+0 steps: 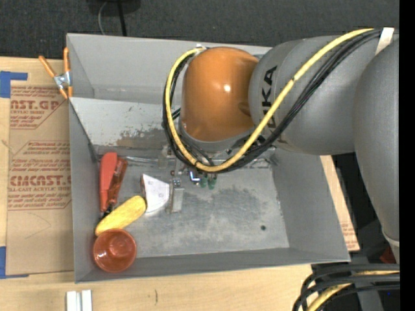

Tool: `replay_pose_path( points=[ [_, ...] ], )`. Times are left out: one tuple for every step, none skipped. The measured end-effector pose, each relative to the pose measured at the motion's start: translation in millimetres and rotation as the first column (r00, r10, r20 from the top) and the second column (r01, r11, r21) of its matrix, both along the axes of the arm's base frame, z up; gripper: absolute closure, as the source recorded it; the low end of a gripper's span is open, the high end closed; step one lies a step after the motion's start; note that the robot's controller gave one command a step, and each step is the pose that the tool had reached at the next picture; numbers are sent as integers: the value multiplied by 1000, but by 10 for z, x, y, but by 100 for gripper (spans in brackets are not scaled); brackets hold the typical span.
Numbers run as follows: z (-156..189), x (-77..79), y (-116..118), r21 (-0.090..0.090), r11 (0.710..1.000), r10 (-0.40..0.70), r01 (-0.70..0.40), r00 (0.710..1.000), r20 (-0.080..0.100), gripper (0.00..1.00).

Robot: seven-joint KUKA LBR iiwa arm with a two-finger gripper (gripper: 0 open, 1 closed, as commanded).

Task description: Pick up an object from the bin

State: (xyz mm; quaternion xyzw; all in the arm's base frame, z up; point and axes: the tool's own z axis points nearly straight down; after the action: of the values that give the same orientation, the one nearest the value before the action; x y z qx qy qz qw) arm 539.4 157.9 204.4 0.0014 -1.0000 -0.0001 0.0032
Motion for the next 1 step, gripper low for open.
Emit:
replay_pose_path(
  points=[
    [47, 17, -8, 1, 1000, -2, 2, 1000, 8, 0]
  ],
)
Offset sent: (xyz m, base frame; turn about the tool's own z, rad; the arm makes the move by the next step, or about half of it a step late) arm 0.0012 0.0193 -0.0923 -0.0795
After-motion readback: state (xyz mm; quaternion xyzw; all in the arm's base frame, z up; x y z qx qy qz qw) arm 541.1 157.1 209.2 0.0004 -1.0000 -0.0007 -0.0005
